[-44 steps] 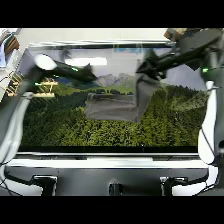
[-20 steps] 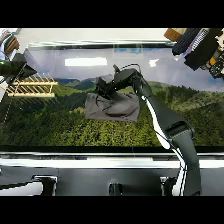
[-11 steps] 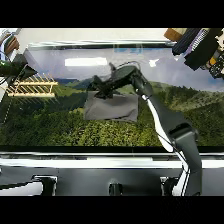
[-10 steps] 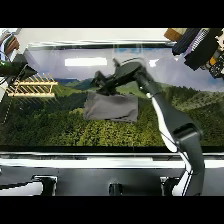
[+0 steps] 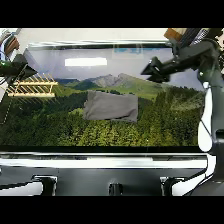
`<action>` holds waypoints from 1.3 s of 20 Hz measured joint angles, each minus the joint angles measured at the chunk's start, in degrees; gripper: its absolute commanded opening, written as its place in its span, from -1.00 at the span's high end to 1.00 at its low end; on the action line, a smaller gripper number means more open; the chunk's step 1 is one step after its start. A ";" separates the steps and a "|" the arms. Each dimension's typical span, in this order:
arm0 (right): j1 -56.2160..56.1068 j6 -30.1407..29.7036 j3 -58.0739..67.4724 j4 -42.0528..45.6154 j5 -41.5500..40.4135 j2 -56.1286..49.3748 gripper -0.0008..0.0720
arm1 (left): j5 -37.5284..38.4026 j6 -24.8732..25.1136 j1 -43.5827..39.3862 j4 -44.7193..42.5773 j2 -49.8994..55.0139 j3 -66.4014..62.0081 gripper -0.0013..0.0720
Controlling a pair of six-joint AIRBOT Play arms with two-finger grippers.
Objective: Fold the clothes and pants, and hang the long-sleeved shirts on hangers.
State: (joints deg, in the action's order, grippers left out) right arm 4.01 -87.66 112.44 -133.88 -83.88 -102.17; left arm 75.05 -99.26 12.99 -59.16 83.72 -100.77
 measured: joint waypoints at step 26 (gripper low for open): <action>-4.31 -17.97 -25.81 -11.65 13.09 -10.32 0.86 | -0.07 1.81 0.02 -1.92 0.02 0.00 0.91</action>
State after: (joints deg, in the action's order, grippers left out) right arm -0.30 -105.62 86.63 -145.53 -70.78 -112.49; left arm 74.98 -97.45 13.02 -61.08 83.74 -100.77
